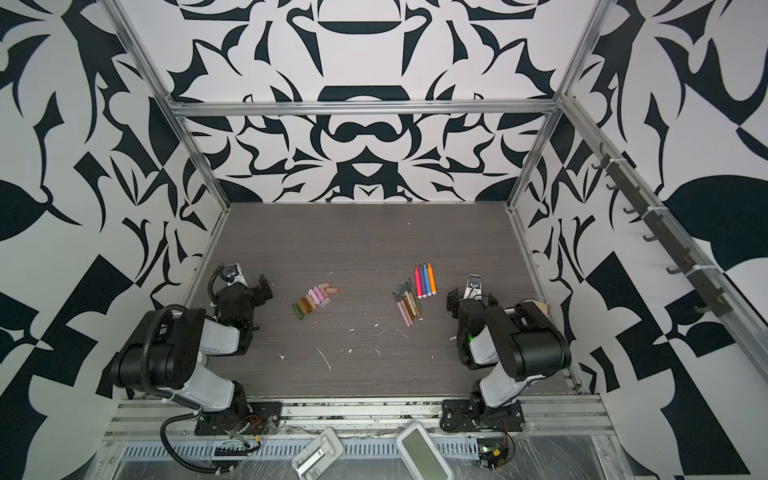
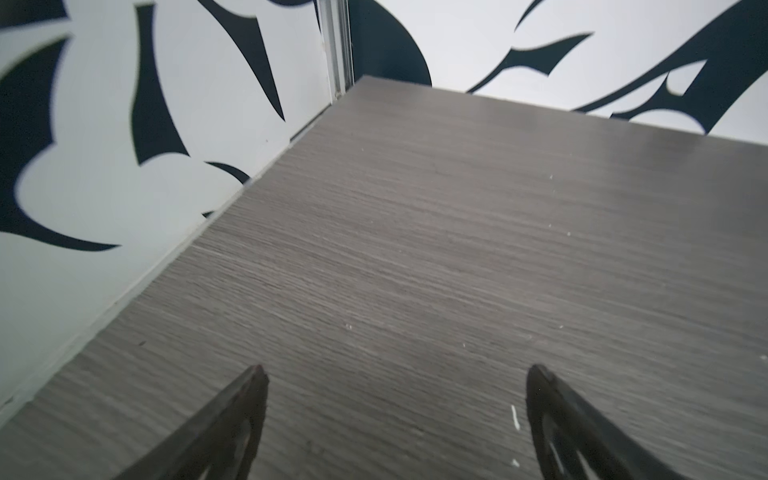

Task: Open the pen caps

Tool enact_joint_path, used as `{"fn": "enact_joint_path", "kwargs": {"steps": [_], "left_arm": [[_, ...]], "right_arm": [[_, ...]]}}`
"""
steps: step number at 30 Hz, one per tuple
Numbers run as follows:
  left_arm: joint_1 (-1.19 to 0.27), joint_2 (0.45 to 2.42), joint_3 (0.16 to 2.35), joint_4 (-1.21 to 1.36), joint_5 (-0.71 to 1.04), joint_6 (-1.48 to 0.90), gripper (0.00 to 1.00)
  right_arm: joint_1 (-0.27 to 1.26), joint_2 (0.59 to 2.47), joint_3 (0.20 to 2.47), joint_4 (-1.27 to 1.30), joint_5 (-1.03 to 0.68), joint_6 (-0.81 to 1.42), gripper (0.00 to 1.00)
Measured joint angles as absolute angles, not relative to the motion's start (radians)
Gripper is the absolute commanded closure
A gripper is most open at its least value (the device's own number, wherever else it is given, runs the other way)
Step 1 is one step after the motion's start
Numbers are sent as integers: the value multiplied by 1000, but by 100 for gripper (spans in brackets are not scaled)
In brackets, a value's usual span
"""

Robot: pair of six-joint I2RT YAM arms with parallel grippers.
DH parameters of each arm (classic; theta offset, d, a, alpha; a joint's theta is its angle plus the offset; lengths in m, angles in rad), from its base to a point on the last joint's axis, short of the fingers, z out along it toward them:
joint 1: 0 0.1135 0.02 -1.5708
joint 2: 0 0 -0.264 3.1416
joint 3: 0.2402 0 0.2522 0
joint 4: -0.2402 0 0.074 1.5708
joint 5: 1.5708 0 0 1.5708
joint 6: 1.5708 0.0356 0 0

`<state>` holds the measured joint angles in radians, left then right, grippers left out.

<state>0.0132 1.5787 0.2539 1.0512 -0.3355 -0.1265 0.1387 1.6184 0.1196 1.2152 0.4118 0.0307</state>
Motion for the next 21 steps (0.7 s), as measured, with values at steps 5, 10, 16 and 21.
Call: {"fn": "enact_joint_path", "kwargs": {"steps": [5, 10, 16, 21], "left_arm": [[13, 1575, 345, 995, -333, -120, 1], [13, 1573, 349, 973, -332, -115, 1], [13, 1573, 349, 966, -332, -114, 1], [13, 1573, 349, 964, -332, -114, 1]], "right_arm": [[138, 1591, 148, 1256, 366, 24, 0], [136, 1577, 240, 1117, 271, -9, 0], [133, 1571, 294, 1046, 149, -50, 0], [131, 1572, 297, 981, 118, -60, 0]]}}
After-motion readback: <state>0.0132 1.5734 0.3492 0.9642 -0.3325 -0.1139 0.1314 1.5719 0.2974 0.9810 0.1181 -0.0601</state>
